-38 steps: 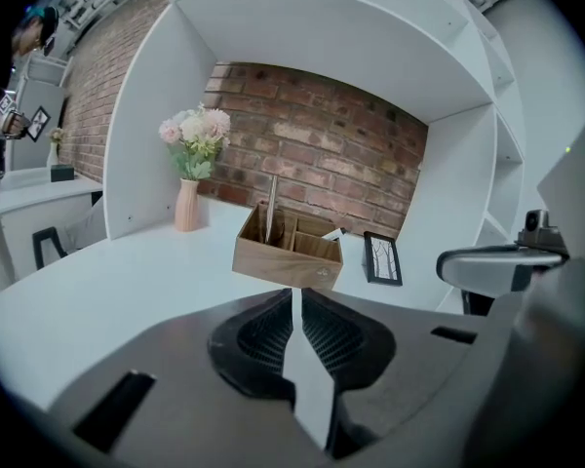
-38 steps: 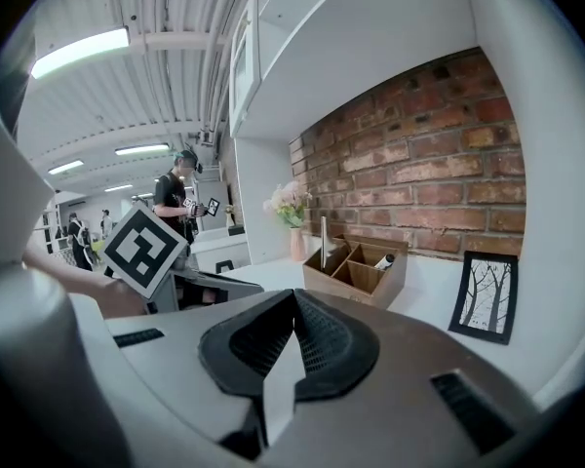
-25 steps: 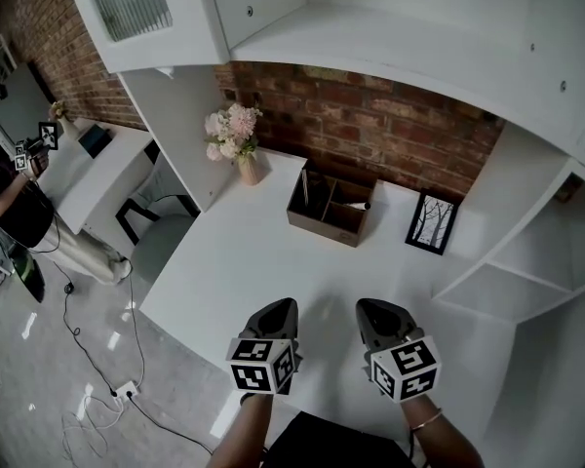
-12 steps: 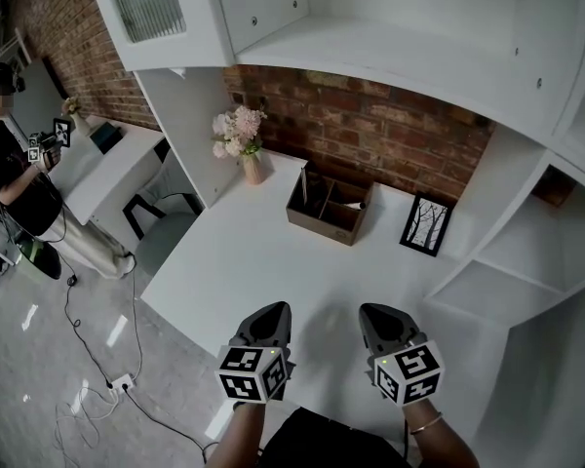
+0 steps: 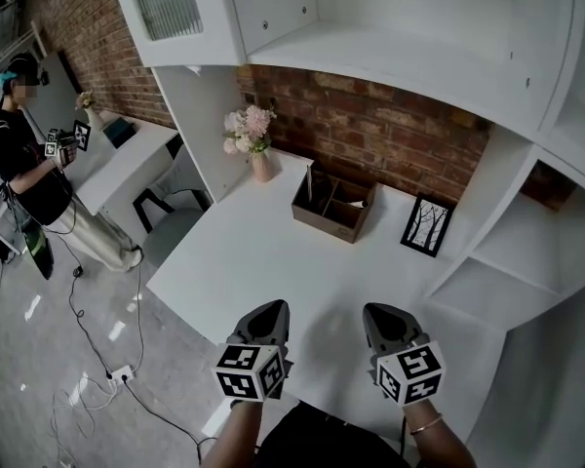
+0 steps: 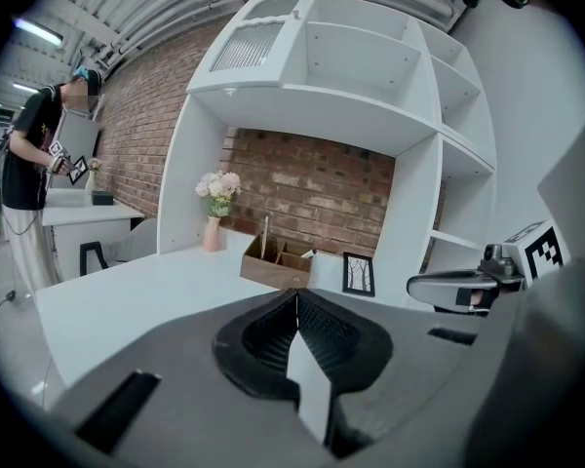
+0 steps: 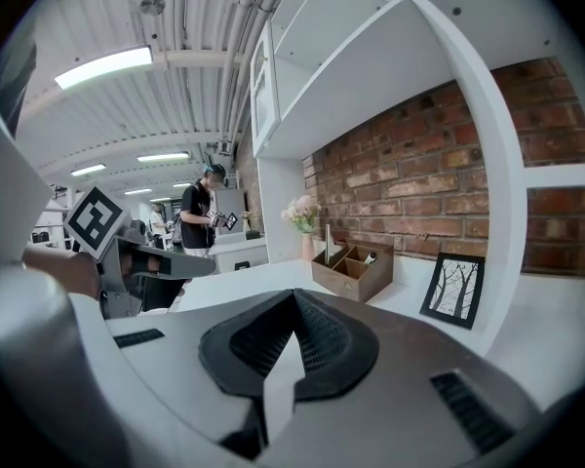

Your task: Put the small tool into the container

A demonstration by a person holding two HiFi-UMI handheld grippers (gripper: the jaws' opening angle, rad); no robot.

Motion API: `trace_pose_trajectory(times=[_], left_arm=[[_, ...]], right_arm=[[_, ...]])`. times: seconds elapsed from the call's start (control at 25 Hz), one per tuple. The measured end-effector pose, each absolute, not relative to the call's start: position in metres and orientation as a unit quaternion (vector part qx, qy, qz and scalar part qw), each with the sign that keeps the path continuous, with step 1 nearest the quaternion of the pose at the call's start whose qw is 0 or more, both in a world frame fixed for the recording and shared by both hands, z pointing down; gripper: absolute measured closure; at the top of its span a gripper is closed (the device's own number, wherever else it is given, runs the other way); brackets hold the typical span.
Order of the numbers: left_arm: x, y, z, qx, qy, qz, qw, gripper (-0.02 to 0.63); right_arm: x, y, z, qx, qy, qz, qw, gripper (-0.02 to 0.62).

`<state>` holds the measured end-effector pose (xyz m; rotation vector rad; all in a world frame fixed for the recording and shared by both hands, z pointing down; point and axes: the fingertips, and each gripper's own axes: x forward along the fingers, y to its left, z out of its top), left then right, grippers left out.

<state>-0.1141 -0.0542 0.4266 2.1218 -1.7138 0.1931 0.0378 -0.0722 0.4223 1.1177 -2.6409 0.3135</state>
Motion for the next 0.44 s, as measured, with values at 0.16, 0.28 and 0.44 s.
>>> trace_pose_trajectory(times=[0.16, 0.28, 0.44], left_arm=[[-0.113, -0.047, 0.424, 0.758, -0.617, 0.067, 0.200, 0.595], [-0.111, -0.042, 0.423, 0.758, -0.618, 0.066, 0.198, 0.595], [-0.107, -0.036, 0.421, 0.758, -0.618, 0.067, 0.194, 0.595]], right_arm=[[0.041, -0.066, 0.421, 0.383, -0.908, 0.104, 0.130, 0.591], [0.045, -0.062, 0.420, 0.385, -0.908, 0.102, 0.131, 0.591], [0.049, -0.056, 0.422, 0.386, -0.908, 0.102, 0.129, 0.591]])
